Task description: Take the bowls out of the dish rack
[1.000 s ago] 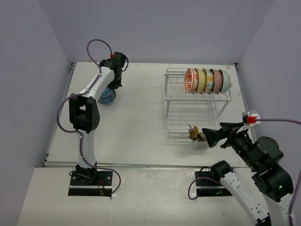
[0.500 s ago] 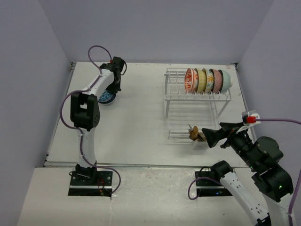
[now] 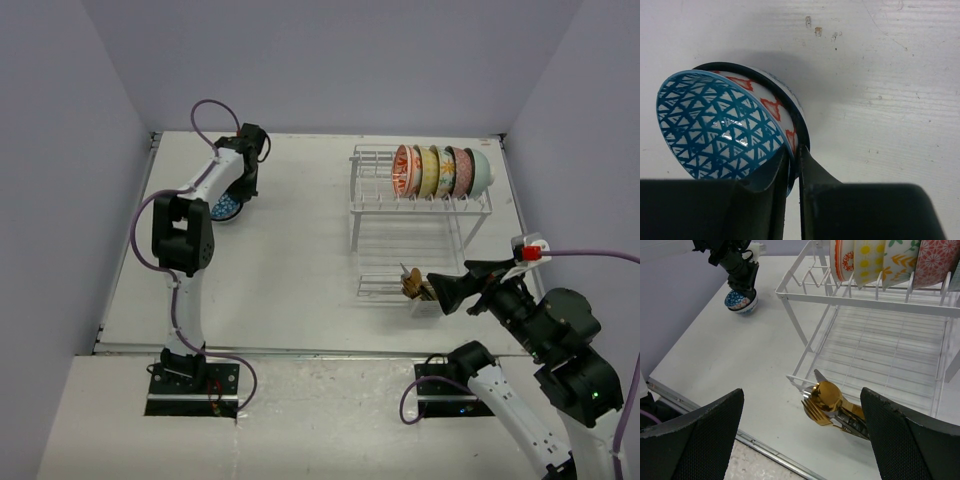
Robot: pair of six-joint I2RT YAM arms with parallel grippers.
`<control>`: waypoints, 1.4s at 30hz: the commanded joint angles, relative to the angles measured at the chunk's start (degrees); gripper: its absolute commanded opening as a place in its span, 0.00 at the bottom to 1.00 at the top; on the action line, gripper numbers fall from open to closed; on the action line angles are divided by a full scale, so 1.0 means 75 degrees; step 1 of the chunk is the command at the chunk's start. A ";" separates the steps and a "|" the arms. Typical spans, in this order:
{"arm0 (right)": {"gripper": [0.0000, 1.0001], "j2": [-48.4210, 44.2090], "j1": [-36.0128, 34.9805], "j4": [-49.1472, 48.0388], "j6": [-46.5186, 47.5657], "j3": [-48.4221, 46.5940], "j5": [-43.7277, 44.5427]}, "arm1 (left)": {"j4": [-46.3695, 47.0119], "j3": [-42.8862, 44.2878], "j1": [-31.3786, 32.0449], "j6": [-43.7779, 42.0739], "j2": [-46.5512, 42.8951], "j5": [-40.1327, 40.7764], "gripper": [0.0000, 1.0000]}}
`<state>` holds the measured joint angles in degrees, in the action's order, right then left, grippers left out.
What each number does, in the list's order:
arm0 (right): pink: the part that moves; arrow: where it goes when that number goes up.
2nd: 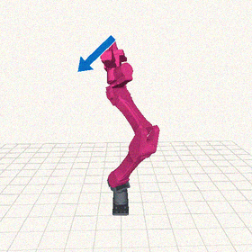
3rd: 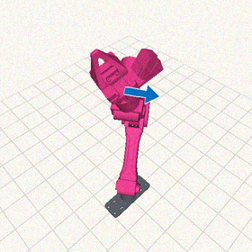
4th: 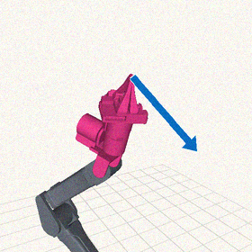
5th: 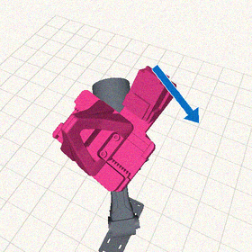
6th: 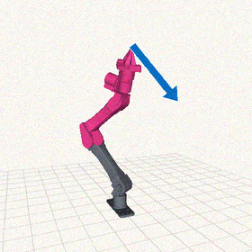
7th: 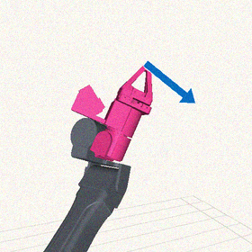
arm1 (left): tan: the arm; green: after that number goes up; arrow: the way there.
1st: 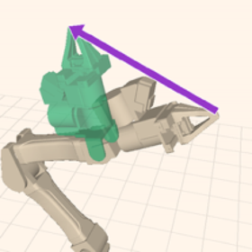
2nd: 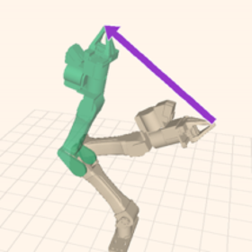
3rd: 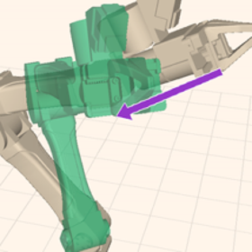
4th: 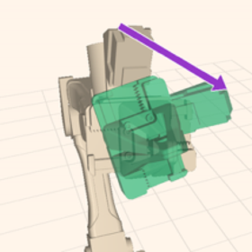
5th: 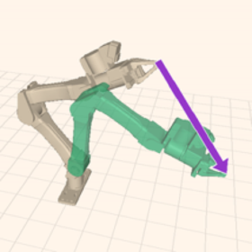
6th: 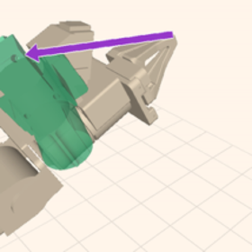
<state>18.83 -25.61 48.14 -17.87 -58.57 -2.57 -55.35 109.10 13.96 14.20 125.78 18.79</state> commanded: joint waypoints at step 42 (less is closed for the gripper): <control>0.99 0.0126 -0.0043 -0.0348 -0.0055 -0.0137 0.0037 | 0.5615 -0.2203 0.1608 0.2543 -0.4535 -0.6040 1.00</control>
<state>19.42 -25.61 47.51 -17.98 -58.57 -2.55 -30.55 96.29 25.58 24.47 95.50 -12.97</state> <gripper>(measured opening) 0.987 0.996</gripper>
